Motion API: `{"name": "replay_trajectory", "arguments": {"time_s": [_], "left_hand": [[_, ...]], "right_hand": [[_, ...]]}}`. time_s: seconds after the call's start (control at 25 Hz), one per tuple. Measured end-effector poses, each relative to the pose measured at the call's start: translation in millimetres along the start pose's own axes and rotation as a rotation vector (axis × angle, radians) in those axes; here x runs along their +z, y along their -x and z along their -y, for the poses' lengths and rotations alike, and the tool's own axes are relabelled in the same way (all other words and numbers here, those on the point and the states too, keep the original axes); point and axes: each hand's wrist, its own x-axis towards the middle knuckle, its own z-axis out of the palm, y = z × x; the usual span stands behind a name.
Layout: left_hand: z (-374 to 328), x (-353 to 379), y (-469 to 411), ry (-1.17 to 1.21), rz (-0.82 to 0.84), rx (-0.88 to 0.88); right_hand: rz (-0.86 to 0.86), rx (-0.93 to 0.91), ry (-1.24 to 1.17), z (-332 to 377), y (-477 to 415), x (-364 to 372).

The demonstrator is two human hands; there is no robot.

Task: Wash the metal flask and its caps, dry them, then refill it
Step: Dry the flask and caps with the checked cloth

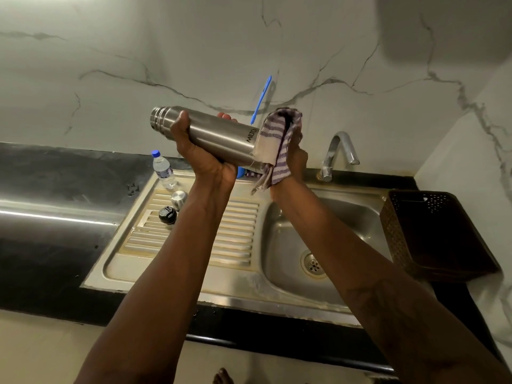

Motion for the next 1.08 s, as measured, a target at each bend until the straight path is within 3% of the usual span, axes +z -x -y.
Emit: {"name": "replay_trajectory", "arguments": {"time_s": [0.12, 0.28, 0.36, 0.48, 0.6, 0.68, 0.8, 0.92, 1.0, 1.08], "left_hand": [[4.6, -9.7, 2.2, 0.047, -0.025, -0.053], [4.3, -12.5, -8.8, 0.002, -0.017, -0.053], [0.8, -15.2, -12.4, -0.022, -0.017, -0.057], [1.7, -22.5, -22.4, -0.011, 0.036, -0.113], [-1.9, -25.5, -30.1, 0.050, 0.143, -0.163], [-10.6, -14.0, -15.1, 0.023, 0.120, -0.115], [-21.5, -10.3, -0.1, -0.151, 0.190, -0.069], [-24.2, -5.9, 12.9, -0.499, 0.410, -0.189], [-23.7, -6.7, 16.7, -0.619, 0.518, -0.237], [-25.1, -10.1, 14.9, -0.615, 0.590, -0.332]], "right_hand": [[-0.193, -0.014, 0.047, 22.1, 6.3, 7.5], [0.107, -0.221, 0.168, 8.5, 42.8, 15.2], [0.159, -0.337, 0.293, 7.1, 46.5, 11.8], [0.243, -0.383, 0.257, 26.0, 41.5, 14.1], [0.035, -0.370, 0.139, 39.1, 54.0, 21.0], [-0.134, -0.301, 0.071, 46.7, 53.6, 23.7], [-0.161, -0.164, 0.119, 59.8, 41.2, 19.6], [0.060, -0.024, -0.013, 61.9, 30.8, 11.4], [0.349, -0.083, -0.092, 57.8, 31.3, 6.4], [0.521, -0.143, -0.016, 59.4, 35.9, 2.8]]}}
